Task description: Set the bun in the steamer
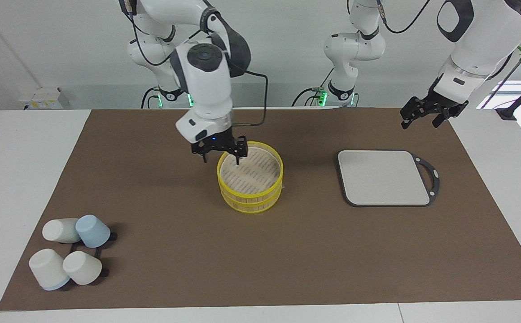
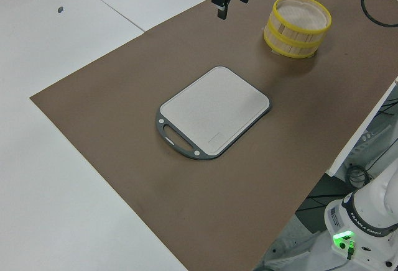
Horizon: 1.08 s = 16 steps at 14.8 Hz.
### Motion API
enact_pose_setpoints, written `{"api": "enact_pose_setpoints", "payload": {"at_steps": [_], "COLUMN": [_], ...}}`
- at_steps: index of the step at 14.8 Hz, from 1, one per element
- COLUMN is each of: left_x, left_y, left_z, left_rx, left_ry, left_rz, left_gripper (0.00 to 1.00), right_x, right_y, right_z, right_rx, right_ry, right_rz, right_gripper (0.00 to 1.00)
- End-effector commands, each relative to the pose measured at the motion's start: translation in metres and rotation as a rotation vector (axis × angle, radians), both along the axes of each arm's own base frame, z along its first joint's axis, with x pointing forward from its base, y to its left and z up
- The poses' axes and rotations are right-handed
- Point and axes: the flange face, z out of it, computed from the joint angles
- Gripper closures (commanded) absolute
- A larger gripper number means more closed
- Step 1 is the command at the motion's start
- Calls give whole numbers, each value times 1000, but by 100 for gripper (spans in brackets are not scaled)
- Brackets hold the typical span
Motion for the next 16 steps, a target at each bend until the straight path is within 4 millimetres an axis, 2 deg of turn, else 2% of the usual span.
{"api": "enact_pose_setpoints", "payload": {"at_steps": [1,3,6,8,11,14,16], "left_x": [-5,-5,-5,-5,-5,-5,-5], "left_y": [4,3,3,3,3,3,3], "left_z": [3,2,2,2,2,2,2], "left_rx": [9,10,10,10,10,10,10], "left_ry": [2,4,2,4,2,4,2], "left_rz": [-11,-11,-9,-9,-9,-9,-9], "left_gripper": [0,0,0,0,0,0,0], "right_x": [-14,-31,-64,-71,-70,-59,-58], "right_y": [-79,-142,-182,-194,-195,-197,-205], "right_z": [44,75,90,92,91,89,90], "right_rx": [16,24,32,34,23,22,19], "right_ry": [23,47,120,126,125,94,102], "right_rz": [58,89,161,161,217,211,200], "right_gripper": [0,0,0,0,0,0,0]}}
